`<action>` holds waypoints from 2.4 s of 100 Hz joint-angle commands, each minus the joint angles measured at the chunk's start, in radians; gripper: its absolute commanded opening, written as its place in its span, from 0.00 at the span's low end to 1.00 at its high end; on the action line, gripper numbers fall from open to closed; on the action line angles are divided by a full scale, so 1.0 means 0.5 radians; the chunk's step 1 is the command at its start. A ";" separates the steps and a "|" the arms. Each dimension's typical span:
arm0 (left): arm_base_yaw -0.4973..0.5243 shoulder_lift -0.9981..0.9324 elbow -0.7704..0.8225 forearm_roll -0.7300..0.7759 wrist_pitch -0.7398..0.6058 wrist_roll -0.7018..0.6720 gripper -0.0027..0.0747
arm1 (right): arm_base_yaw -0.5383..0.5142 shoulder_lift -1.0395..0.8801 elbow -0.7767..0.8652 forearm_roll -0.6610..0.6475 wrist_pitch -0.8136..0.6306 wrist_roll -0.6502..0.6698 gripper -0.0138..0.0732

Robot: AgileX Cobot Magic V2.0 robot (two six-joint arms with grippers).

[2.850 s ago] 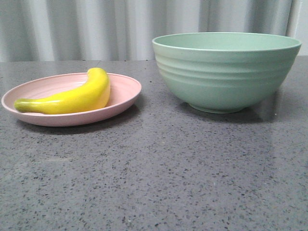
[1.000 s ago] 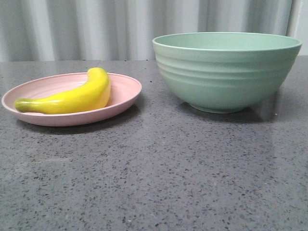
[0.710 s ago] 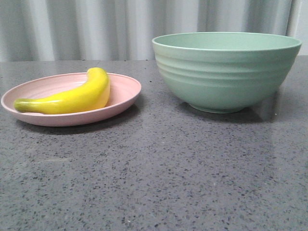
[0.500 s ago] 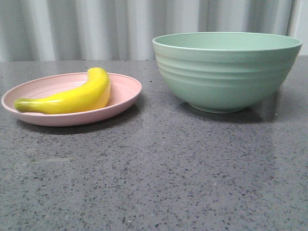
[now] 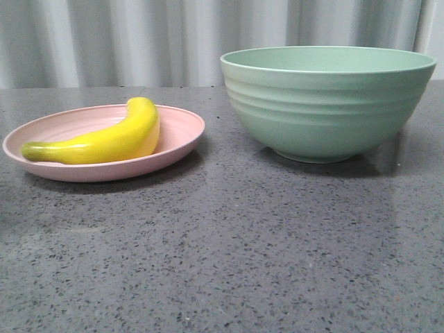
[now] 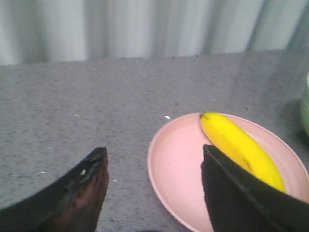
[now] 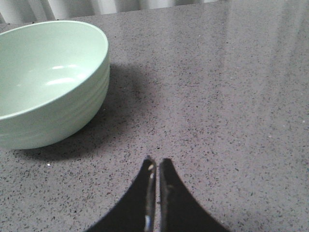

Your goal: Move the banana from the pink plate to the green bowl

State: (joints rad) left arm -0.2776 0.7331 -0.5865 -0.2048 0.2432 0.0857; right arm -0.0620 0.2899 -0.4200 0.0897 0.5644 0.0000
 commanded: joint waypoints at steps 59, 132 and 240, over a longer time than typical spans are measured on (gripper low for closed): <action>-0.556 1.089 -0.906 -0.225 0.591 -0.001 0.53 | -0.001 0.037 0.006 -0.010 -0.197 -0.024 0.07; -0.556 1.484 -1.091 -0.170 0.972 -0.001 0.53 | -0.001 0.037 0.006 -0.010 -0.205 -0.024 0.07; -0.556 1.425 -1.380 0.042 1.322 0.113 0.01 | 0.108 0.094 -0.167 -0.015 -0.088 -0.088 0.07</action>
State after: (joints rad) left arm -0.5484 1.5024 -1.2027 -0.1746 0.9009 0.1119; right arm -0.0287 0.3017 -0.4397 0.0879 0.5631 -0.0131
